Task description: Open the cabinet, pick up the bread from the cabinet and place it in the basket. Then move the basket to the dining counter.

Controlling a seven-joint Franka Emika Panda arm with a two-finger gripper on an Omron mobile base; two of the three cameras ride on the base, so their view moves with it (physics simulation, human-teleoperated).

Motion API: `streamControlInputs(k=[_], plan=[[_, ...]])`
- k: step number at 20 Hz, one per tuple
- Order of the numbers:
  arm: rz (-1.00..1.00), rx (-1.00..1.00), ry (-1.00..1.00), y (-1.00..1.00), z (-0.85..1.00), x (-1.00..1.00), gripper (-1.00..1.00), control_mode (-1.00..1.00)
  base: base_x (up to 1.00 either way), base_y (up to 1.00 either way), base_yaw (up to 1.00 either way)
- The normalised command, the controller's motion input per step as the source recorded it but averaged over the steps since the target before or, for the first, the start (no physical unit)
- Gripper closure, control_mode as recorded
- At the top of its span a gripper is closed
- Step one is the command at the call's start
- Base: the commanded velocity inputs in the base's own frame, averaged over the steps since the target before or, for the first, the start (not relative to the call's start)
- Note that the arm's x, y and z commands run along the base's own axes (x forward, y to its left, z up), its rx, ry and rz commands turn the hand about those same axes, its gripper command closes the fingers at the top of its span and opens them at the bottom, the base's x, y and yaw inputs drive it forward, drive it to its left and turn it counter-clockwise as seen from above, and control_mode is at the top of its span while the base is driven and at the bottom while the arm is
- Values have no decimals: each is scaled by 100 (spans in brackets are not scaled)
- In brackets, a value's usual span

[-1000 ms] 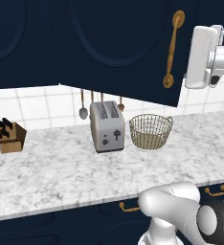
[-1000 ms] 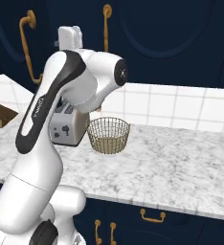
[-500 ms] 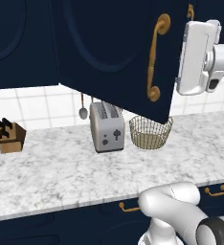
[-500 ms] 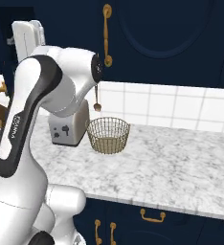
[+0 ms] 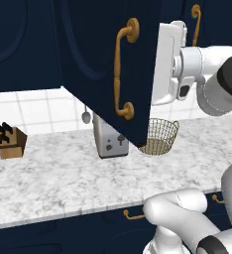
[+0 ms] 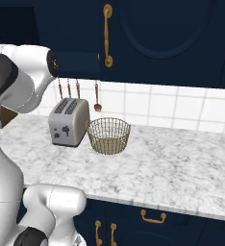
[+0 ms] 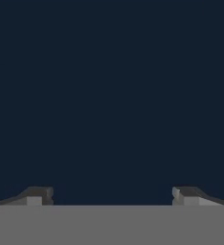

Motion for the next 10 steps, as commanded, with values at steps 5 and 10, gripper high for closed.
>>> streamControlInputs(k=[5, 10], plan=[[12, 0, 0, 95, -9, 2, -100, -100, 0, 0, 0], [10, -7, -3, 6, 4, -2, -100, -100, 0, 0, 0]])
